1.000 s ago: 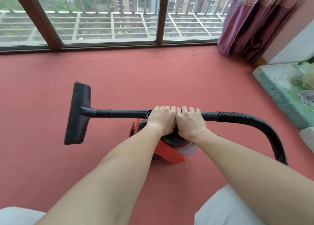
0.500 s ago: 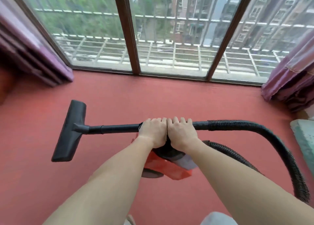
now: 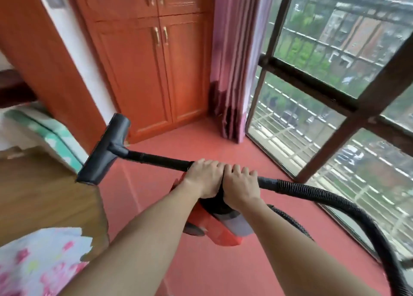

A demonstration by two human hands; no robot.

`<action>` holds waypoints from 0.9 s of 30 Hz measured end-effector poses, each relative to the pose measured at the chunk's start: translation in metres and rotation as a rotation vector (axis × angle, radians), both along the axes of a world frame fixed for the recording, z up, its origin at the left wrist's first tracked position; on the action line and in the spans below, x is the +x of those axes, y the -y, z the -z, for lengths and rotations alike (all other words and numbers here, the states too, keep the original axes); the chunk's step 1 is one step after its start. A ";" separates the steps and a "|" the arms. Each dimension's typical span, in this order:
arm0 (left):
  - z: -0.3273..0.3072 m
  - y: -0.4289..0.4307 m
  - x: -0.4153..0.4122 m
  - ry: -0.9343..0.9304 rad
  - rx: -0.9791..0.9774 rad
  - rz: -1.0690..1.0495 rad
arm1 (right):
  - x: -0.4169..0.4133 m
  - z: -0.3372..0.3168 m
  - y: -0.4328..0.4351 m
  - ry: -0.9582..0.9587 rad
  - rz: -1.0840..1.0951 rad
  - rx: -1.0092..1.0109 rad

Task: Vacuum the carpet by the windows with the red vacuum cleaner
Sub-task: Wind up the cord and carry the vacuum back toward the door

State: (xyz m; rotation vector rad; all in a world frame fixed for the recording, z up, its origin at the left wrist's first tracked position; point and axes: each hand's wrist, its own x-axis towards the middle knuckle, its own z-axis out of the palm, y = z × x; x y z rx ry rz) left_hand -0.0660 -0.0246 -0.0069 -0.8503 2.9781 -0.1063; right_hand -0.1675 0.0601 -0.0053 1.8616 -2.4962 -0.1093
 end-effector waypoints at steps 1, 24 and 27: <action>-0.002 0.018 0.025 -0.005 -0.019 -0.051 | 0.021 -0.002 0.023 -0.020 -0.046 -0.004; 0.019 0.316 0.284 -0.014 -0.027 -0.816 | 0.250 0.002 0.415 0.025 -0.856 0.109; 0.014 0.335 0.323 -0.016 -0.009 -0.906 | 0.292 0.001 0.449 0.015 -0.948 0.115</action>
